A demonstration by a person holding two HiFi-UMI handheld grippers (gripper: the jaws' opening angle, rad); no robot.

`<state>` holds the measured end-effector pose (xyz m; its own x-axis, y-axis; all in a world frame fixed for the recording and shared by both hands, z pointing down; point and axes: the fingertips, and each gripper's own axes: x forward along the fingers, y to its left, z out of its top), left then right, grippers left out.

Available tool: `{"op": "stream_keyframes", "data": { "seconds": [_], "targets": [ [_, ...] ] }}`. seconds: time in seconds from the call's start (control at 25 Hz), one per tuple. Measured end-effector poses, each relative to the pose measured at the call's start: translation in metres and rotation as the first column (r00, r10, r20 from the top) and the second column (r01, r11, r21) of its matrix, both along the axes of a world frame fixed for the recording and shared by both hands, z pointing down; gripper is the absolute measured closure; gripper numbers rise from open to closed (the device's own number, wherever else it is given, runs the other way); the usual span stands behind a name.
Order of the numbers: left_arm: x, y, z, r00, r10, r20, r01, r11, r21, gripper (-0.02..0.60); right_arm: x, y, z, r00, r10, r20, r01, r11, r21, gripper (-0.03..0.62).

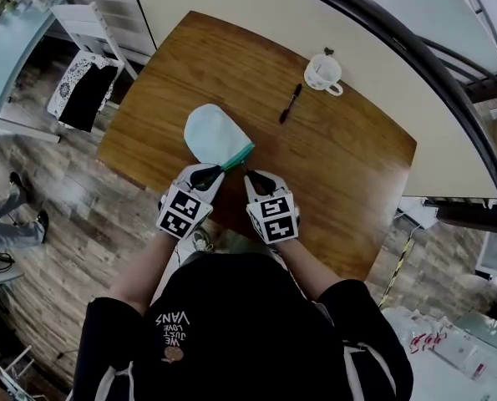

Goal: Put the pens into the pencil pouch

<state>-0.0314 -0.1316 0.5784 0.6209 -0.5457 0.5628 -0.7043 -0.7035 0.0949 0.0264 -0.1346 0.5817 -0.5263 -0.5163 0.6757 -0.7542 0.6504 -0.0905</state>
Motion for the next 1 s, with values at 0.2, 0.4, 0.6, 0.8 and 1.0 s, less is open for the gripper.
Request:
{"op": "stream_keyframes", "data": {
  "seconds": [0.2,0.4,0.6,0.8,1.0],
  "targets": [
    [0.01,0.009,-0.01,0.998,0.028,-0.054,-0.028,1.0,0.01,0.534,-0.006,-0.02,-0.003,1.0,-0.008,0.005,0.008,1.0,0.012,0.549],
    [0.012,0.009,-0.022,0.992,0.024,-0.127,-0.021,0.999,0.025,0.535,-0.013,-0.035,-0.01,1.0,-0.015,0.021,0.014,1.0,0.026,0.549],
    [0.011,0.004,-0.03,0.975,-0.01,-0.221,0.01,1.0,0.0,0.535,-0.022,-0.043,-0.011,0.997,-0.029,0.071,0.028,0.999,0.02,0.548],
    [0.0,-0.012,-0.029,0.962,-0.091,-0.257,0.088,0.996,-0.026,0.535,-0.028,-0.044,-0.02,0.987,-0.054,0.154,0.054,0.999,0.009,0.5],
    [-0.006,-0.028,-0.03,0.947,-0.157,-0.28,0.149,0.988,-0.05,0.535,0.005,-0.065,-0.021,0.984,0.06,0.166,-0.065,0.998,0.023,0.5]
  ]
}}
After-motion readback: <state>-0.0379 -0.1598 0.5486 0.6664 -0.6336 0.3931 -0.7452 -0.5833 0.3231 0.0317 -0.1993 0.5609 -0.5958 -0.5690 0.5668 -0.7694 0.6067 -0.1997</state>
